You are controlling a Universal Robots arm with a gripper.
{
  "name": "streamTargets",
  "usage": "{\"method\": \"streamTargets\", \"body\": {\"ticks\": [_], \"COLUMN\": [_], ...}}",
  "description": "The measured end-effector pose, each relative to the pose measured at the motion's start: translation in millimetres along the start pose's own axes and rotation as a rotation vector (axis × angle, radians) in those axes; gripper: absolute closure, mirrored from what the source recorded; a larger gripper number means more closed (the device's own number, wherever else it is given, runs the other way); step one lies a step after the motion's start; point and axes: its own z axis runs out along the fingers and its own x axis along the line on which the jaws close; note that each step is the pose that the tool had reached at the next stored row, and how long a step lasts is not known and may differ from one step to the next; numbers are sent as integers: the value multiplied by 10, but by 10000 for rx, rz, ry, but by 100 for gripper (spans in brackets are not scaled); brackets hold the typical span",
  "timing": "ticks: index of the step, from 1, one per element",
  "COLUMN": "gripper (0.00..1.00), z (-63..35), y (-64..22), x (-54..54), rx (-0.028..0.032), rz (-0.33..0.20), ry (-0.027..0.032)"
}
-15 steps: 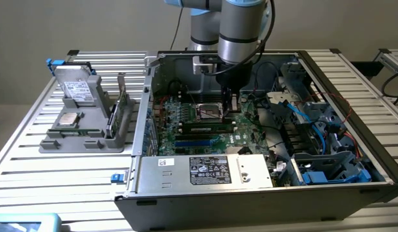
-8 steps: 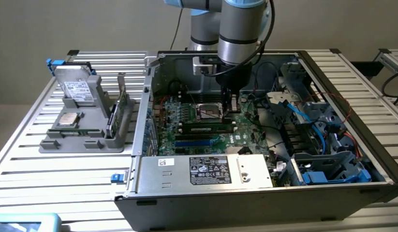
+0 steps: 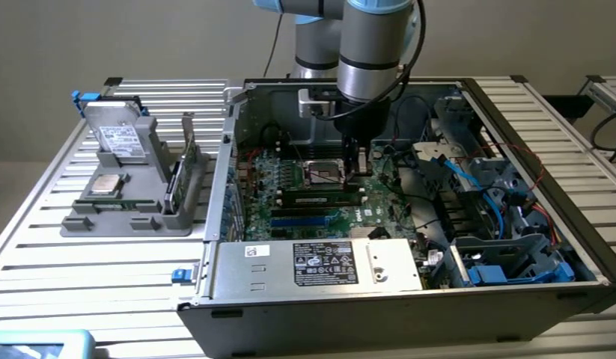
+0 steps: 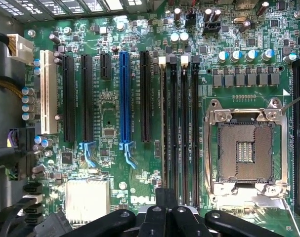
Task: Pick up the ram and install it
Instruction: 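Press down the ram until it locks into place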
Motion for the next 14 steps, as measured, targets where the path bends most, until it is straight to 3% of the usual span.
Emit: {"method": "streamTargets", "body": {"ticks": [14], "gripper": [89], "z": [33], "y": [0], "x": [1], "rx": [0], "rz": [0], "ry": [0]}}
